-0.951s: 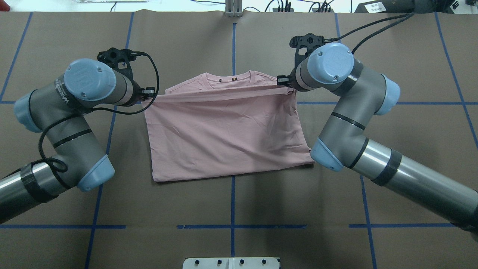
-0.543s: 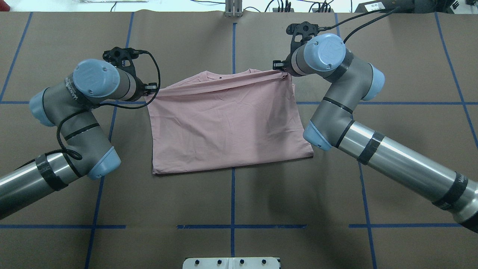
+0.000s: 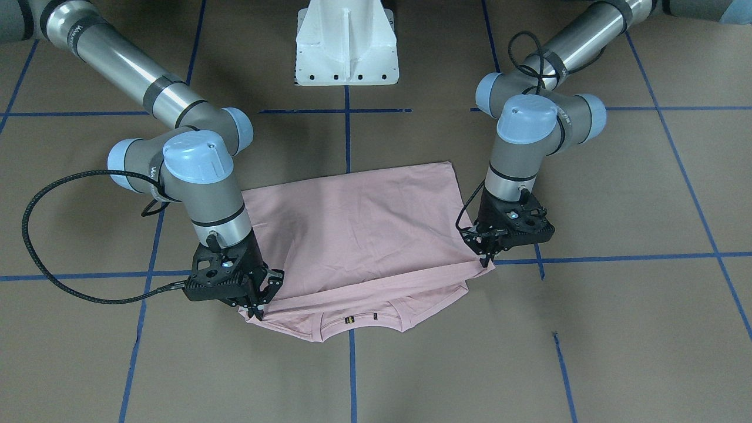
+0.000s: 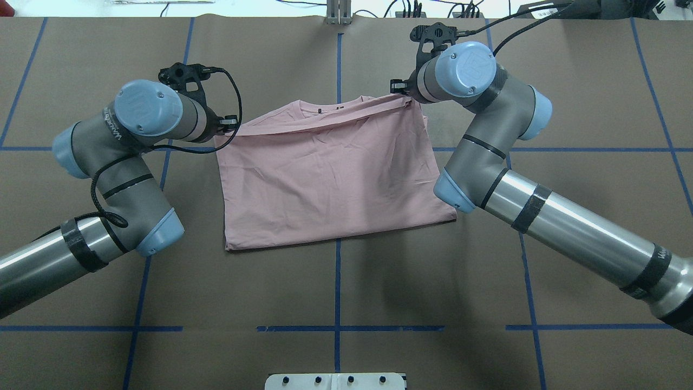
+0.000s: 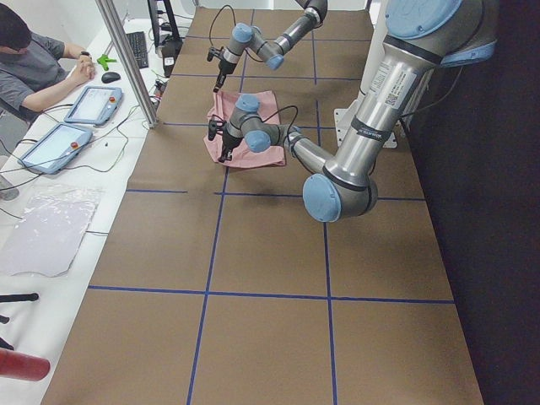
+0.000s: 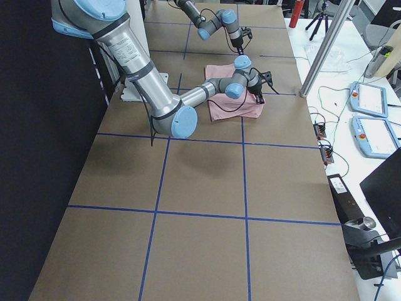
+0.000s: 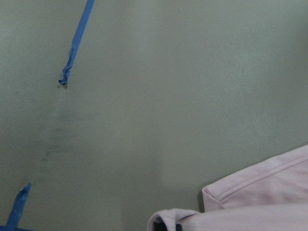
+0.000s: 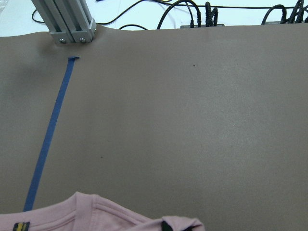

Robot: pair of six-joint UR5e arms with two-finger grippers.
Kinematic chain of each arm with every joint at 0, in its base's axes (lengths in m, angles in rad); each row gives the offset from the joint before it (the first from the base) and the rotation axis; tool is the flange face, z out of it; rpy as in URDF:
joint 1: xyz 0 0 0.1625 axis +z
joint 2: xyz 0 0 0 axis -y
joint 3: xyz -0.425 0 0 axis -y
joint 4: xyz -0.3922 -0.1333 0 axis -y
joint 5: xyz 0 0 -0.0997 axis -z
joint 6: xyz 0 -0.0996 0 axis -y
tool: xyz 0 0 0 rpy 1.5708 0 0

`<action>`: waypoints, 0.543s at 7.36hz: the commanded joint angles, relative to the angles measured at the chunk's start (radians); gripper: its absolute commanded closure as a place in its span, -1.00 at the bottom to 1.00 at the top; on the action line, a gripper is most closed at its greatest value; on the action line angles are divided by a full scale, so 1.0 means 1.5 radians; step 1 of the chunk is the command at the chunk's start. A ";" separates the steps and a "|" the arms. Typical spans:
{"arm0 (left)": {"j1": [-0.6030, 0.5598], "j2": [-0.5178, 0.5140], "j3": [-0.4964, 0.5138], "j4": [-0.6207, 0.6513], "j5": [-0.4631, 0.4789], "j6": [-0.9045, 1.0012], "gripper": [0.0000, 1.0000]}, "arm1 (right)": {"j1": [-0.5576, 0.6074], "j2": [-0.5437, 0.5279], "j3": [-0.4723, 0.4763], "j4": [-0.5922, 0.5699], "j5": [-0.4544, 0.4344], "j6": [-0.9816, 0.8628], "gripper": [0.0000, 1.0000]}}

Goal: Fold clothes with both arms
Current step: 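Lower the hem onto the collar edge and open both grippers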

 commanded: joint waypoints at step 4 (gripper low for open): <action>-0.023 -0.009 -0.007 0.002 -0.006 0.005 -1.00 | 0.001 -0.017 0.021 -0.009 0.028 0.002 -1.00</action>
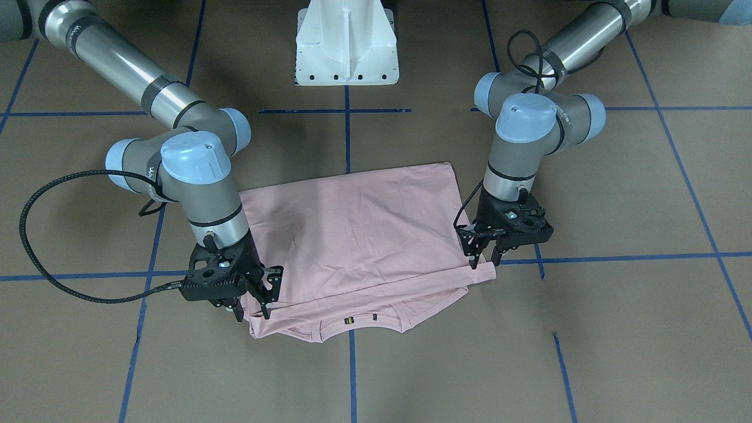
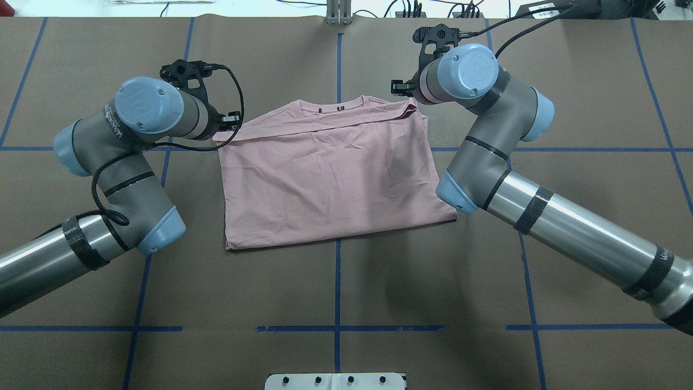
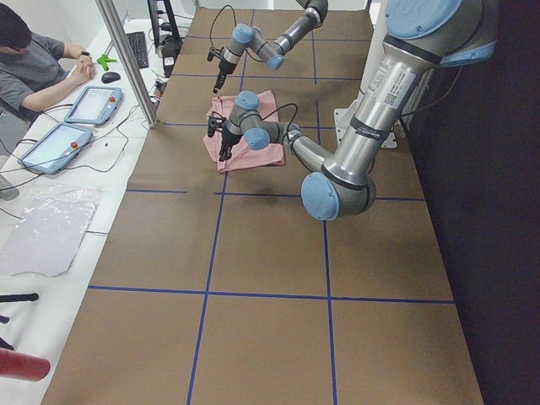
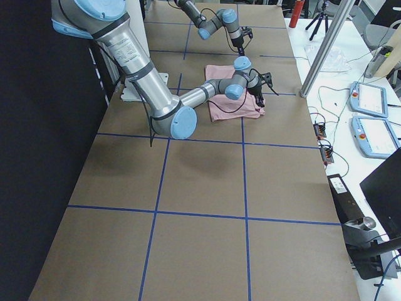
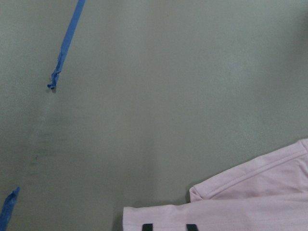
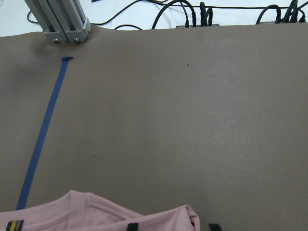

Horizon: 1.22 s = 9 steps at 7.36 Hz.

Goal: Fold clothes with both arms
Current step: 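Lower the hem onto the collar edge and open both grippers, then move the right gripper to the folded edge nearest it while the left arm holds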

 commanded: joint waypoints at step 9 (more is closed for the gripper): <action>-0.039 -0.003 -0.139 0.098 -0.111 -0.029 -1.00 | -0.110 -0.214 0.318 -0.289 0.118 0.072 -1.00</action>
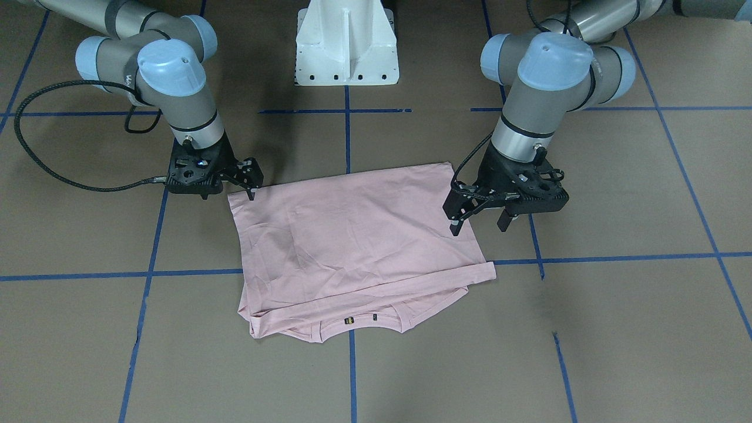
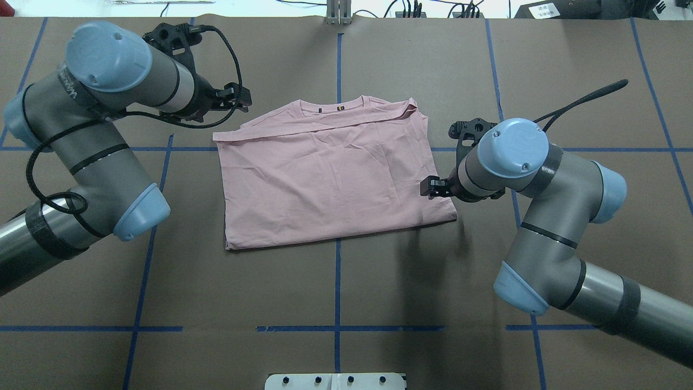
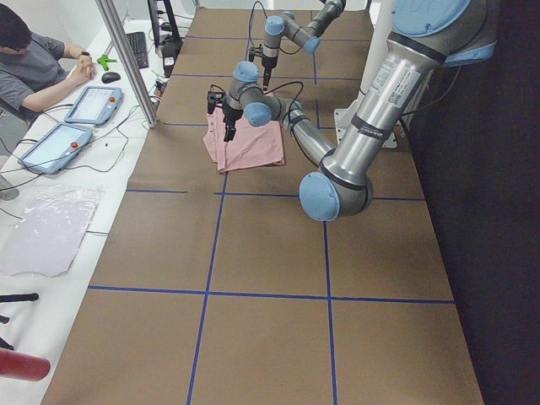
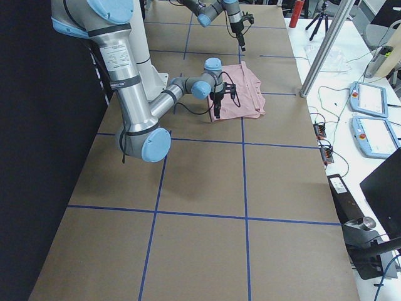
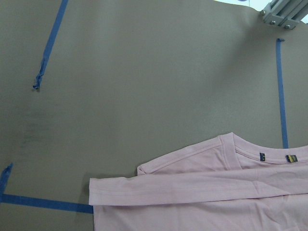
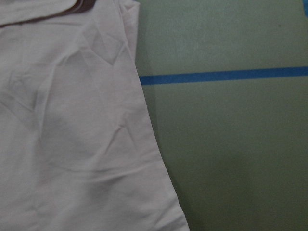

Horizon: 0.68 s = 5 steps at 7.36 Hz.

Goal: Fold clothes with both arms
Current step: 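Move the right gripper to the folded edge nearest it while the left arm holds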

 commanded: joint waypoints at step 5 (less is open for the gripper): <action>0.001 0.000 -0.004 -0.001 0.001 -0.008 -1.00 | -0.012 0.008 -0.042 0.001 0.003 -0.009 -1.00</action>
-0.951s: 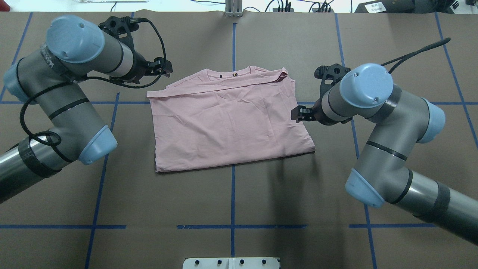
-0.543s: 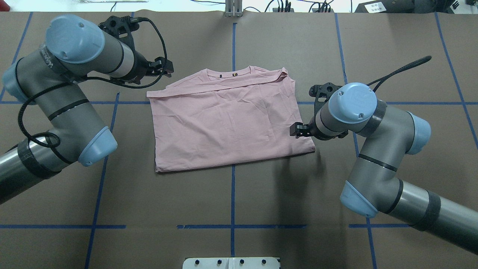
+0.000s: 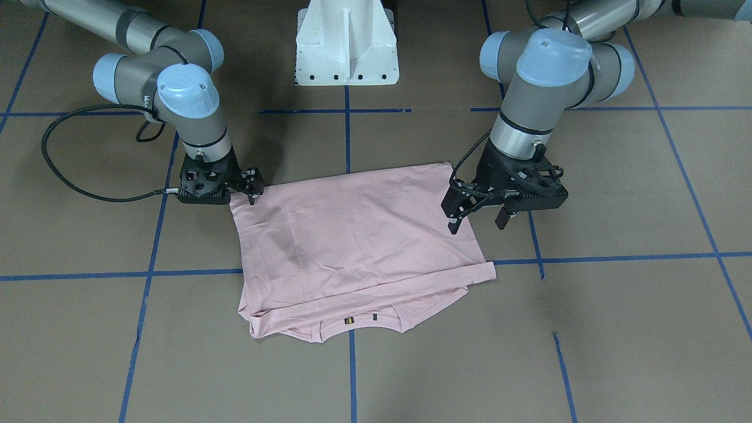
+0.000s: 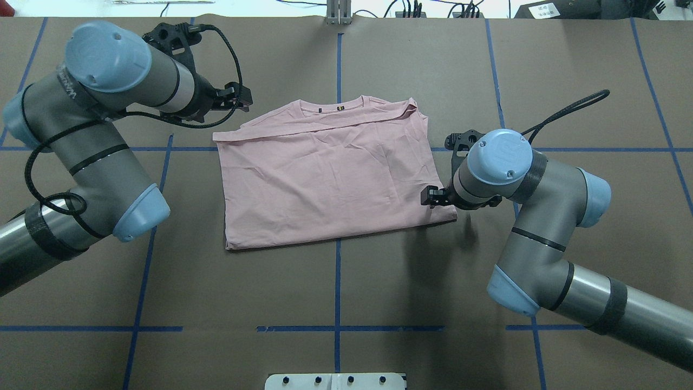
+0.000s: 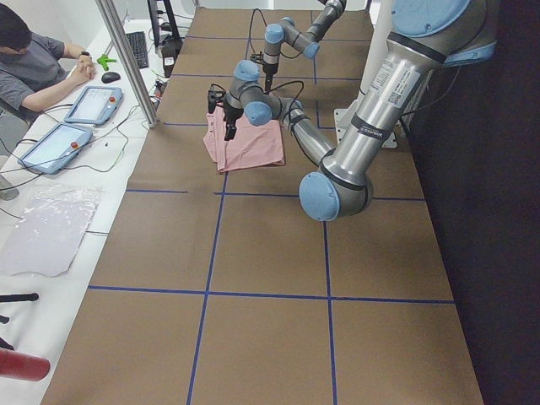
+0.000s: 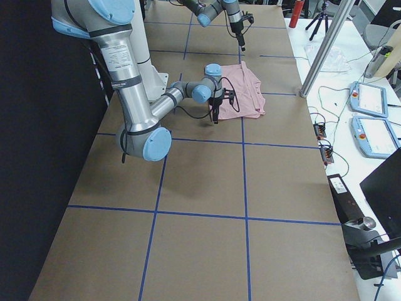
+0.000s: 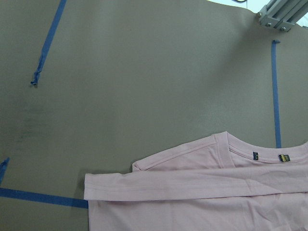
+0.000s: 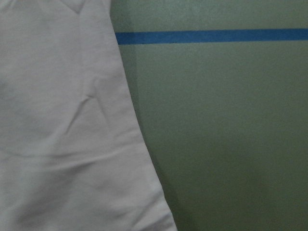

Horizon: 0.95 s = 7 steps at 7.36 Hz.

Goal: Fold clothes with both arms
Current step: 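Move the right gripper to the folded edge nearest it while the left arm holds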

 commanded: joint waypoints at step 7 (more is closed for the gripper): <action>0.001 -0.001 0.001 -0.002 0.000 0.003 -1.00 | -0.001 0.001 0.000 0.021 0.004 -0.026 1.00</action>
